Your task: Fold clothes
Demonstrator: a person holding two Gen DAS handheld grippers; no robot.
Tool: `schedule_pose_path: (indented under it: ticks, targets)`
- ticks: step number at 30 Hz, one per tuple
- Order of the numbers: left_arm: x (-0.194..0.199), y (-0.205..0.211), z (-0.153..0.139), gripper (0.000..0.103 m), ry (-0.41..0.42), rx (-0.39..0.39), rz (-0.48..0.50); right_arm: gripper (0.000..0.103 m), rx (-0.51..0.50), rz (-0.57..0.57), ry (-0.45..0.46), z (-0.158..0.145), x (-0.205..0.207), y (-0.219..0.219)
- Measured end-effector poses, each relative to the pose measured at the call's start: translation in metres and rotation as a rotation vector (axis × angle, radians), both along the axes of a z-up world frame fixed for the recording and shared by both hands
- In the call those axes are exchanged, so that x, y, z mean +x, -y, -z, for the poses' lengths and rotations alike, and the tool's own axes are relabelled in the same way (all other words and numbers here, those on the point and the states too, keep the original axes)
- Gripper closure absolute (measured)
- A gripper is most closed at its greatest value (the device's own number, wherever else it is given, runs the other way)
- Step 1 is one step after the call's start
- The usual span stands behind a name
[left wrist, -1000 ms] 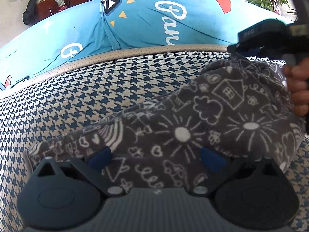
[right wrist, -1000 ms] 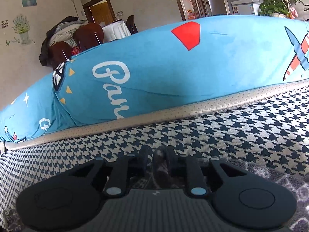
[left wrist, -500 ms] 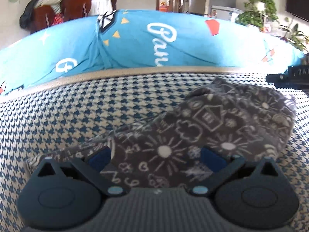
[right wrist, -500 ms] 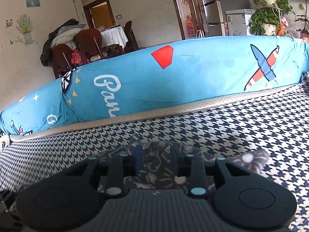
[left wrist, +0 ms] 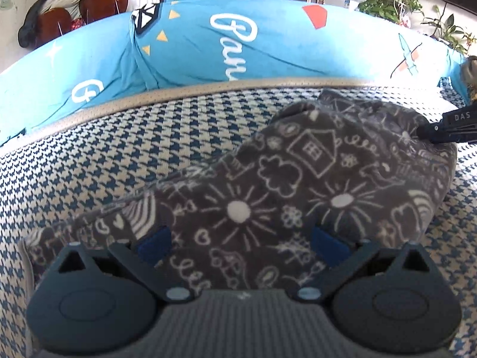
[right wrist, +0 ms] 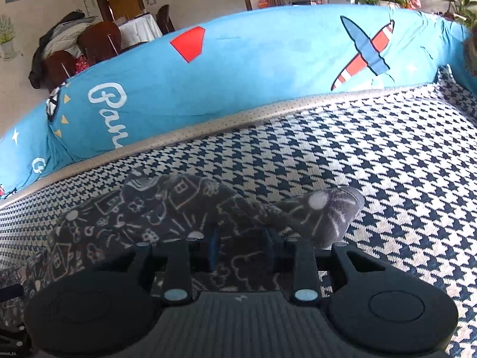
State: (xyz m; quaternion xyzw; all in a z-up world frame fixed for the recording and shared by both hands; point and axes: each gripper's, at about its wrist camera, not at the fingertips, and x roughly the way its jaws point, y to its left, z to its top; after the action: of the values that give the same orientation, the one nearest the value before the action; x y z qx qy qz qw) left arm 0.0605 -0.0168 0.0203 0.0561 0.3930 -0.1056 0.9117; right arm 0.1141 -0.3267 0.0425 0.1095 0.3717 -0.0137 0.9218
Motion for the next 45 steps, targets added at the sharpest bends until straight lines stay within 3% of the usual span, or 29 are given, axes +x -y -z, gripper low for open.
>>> schedule_pose_path:
  ticks: [10,13,15,18,27,32,37,45]
  targets:
    - [0.001,0.000,0.005,0.000,-0.019,0.028,0.014,0.074,-0.016,0.032,-0.028,0.009,0.005,-0.003]
    - [0.000,0.000,0.004,0.000,-0.019,0.024,0.013,0.067,-0.020,0.021,-0.013,0.006,0.002,-0.007]
    - [0.001,-0.002,0.000,0.000,-0.023,0.004,0.012,0.061,-0.026,0.008,0.004,-0.001,-0.003,-0.014]
    - [0.002,-0.008,-0.010,0.000,-0.010,-0.018,0.009,0.060,-0.035,-0.013,0.030,-0.012,-0.012,-0.024]
    - [-0.025,-0.008,-0.026,0.000,0.035,0.056,0.023,0.060,0.040,-0.117,0.130,-0.037,-0.049,-0.068]
    - [-0.039,-0.008,-0.023,0.000,0.022,0.053,0.038,0.060,0.073,-0.203,0.148,-0.039,-0.070,-0.098]
    - [-0.045,-0.008,-0.011,0.000,0.004,0.050,0.027,0.059,0.111,-0.279,0.121,-0.032,-0.076,-0.120]
    - [-0.045,-0.003,0.003,0.000,-0.006,0.059,0.011,0.053,0.043,-0.290,0.035,-0.010,-0.066,-0.143]
